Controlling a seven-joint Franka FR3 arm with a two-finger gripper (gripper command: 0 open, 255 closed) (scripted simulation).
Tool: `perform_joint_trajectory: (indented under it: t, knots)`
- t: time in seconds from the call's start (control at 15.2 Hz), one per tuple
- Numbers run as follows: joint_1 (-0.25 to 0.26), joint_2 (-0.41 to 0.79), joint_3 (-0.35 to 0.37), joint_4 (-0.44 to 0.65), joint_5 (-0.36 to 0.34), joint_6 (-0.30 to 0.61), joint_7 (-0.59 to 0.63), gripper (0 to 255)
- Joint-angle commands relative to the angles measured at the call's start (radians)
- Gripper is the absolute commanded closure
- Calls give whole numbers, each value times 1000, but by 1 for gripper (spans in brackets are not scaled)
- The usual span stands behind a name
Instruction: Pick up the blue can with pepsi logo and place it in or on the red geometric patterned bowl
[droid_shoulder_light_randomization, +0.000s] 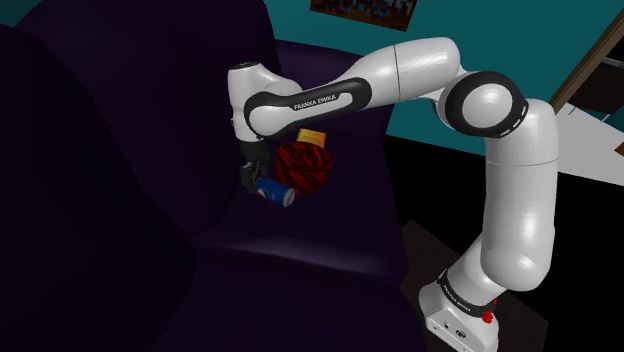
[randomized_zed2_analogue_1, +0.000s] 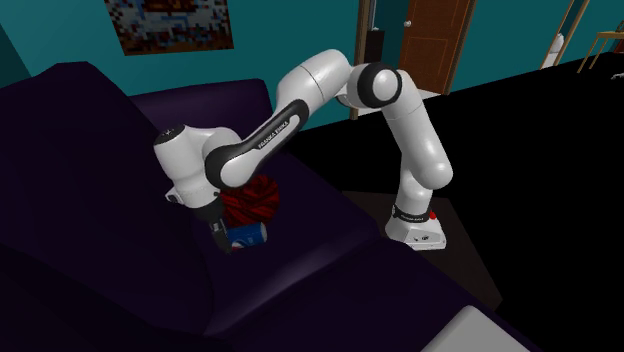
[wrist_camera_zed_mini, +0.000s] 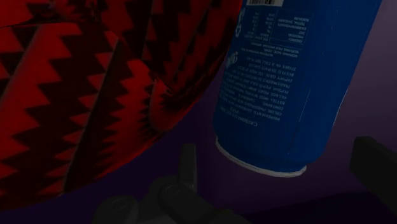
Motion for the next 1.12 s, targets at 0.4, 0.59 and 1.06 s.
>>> perform_joint_trajectory:
  t: [0.4, 0.59, 1.06]
  knots:
    - [-2, 3, -2, -17, -3, 19, 1, 0]
    - [-2, 3, -2, -17, -3, 19, 1, 255]
    - [-2, 3, -2, -17, -3, 19, 1, 255]
